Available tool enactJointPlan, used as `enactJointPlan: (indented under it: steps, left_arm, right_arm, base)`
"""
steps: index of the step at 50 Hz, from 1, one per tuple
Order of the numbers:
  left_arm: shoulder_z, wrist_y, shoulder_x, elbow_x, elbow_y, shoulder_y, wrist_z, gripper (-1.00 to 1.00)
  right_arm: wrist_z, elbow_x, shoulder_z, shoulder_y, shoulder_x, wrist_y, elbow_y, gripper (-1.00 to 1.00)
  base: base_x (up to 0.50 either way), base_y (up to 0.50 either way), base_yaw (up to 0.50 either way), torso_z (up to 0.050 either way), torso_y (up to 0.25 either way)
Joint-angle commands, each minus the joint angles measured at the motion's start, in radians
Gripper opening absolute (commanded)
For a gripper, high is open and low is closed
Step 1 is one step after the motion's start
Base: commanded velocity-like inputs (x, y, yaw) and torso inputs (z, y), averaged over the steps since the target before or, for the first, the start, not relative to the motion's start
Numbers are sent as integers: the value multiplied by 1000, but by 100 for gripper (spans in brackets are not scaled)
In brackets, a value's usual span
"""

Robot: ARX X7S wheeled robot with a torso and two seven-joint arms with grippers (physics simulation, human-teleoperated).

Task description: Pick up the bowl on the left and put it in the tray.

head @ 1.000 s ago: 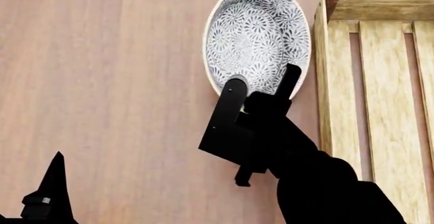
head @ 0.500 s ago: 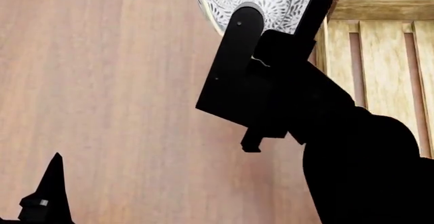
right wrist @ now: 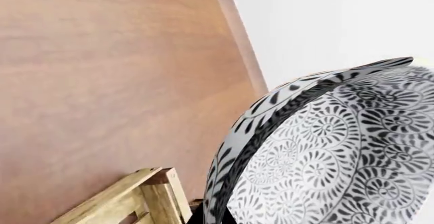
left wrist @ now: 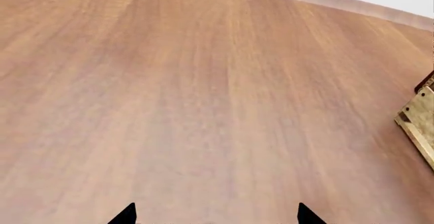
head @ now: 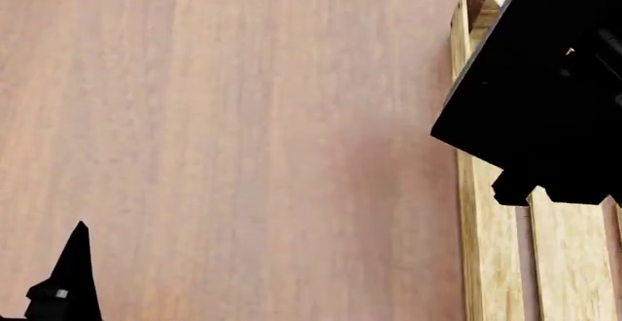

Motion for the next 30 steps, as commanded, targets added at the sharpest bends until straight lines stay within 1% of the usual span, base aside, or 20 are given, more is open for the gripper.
enactJointPlan:
  steps: [1, 4, 10, 14, 19, 24, 30]
  left_arm:
    - [3, 25, -4, 8, -16, 10, 15, 100]
    - [9, 23, -8, 8, -7, 10, 16, 100]
    - [17, 38, -11, 13, -12, 19, 31, 100]
    - [21, 49, -12, 10, -17, 28, 43, 100]
    - [25, 54, -10, 3, -25, 29, 50, 100]
    - [24, 57, -12, 1, -25, 32, 50, 100]
    - [25, 62, -13, 2, -29, 35, 50, 100]
  right_arm:
    - [61, -12, 40, -159, 253, -53, -70, -100]
    - [109, -14, 23, -226, 311, -73, -78, -100]
    - [167, -11, -8, -301, 341, -99, -56, -100]
    - [190, -74, -75, -350, 327, -114, -2, -100]
    - [174, -149, -142, -373, 305, -121, 47, -100]
    - [157, -172, -173, -387, 295, -127, 79, -100]
    - [167, -208, -224, -416, 246, -142, 160, -100]
  base:
    - [0, 0, 0, 0, 0]
    - [0, 0, 0, 0, 0]
    - [0, 0, 0, 0, 0]
    - [0, 0, 0, 0, 0]
    - [0, 0, 0, 0, 0]
    - [0, 0, 0, 0, 0]
    - [0, 0, 0, 0, 0]
